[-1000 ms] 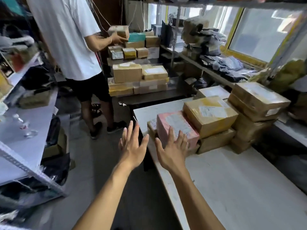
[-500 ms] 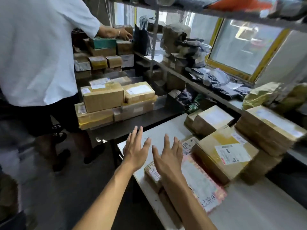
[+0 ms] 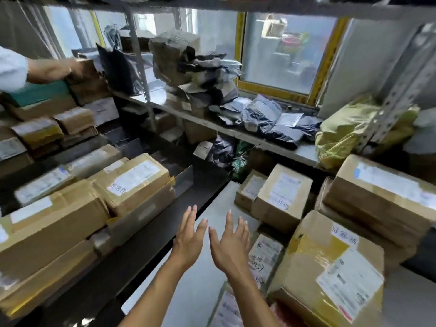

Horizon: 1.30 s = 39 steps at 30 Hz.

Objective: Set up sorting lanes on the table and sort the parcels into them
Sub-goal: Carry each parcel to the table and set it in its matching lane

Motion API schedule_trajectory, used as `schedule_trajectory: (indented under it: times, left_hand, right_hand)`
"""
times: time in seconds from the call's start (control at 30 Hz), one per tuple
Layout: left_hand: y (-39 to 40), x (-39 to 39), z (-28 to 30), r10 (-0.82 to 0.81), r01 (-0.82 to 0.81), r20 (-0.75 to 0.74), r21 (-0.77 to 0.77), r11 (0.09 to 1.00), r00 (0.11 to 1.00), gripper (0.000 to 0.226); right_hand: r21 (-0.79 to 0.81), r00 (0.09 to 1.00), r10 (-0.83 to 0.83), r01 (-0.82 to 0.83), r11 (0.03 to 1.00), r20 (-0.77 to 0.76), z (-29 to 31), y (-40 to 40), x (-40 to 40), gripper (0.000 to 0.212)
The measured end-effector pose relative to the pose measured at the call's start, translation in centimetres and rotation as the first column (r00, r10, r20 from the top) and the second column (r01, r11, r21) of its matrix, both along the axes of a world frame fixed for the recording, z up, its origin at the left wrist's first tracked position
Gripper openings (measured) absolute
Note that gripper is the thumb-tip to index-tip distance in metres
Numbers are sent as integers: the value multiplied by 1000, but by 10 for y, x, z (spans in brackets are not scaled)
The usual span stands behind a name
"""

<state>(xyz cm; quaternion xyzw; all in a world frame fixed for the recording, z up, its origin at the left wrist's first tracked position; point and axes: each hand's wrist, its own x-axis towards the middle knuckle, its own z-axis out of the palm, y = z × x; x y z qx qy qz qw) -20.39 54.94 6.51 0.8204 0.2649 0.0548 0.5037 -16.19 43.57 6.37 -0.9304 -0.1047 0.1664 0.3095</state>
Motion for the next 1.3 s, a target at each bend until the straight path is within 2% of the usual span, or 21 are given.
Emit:
schedule_trajectory:
  times: [0.2,0.37,0.53,0.6,0.7,0.77,0.87,1.0,1.07,1.17,1.23,1.27,1.3]
  left_hand:
    - [10,80,-14,-78,77,-1,-177,981,997,55]
    - [21,140,-31,-162,155,-2,-285,946,987,54]
    - [47,192,-52,-148,135,-11,-353,926,989,49]
    - [62,208,-62,-135,121,-14,-371,921,991,47]
    - [82,223,-75,-129,114,-12,-390,914,992,45]
    - [93,228,-83,-147,126,-21,-408,904,989,46]
    - [106,234,-92,-160,140,-9,-440,887,987,48]
    - [114,237,-98,-164,131,-24,-487,863,986,34]
    - [116,234,-97,-174,135,-32,-503,854,984,40]
    - [120,220,-91,-235,172,-74,-479,861,969,63]
    - [121,205,-82,-272,197,-114,-438,877,955,60]
    - [122,197,-78,-281,204,-131,-419,885,951,59]
    - [123,191,-76,-283,202,-148,-409,890,948,59]
  right_hand:
    - [18,981,-143,147,989,-129,-11,24,53,69]
    - [22,958,-244,250,968,-152,-16,37,107,68]
    - [-11,962,-239,239,971,-130,-36,65,168,73]
    - [-54,962,-257,252,966,-98,-51,74,196,76]
    - [-231,954,-291,267,935,-73,-74,77,228,80]
    - [-323,961,-276,251,913,-34,-84,83,229,85]
    - [-309,968,-249,233,922,-13,-83,97,202,88]
    - [-277,975,-157,109,955,-156,-63,117,136,80]
    - [-220,969,-135,89,972,-206,-56,124,105,75]
    - [-147,961,-243,224,963,-130,-53,115,78,74]
    - [-27,879,-454,455,890,-145,-62,100,80,74]
    - [66,789,-552,587,807,-270,-63,95,86,72]
    - [149,666,-588,710,688,-459,-64,92,92,71]
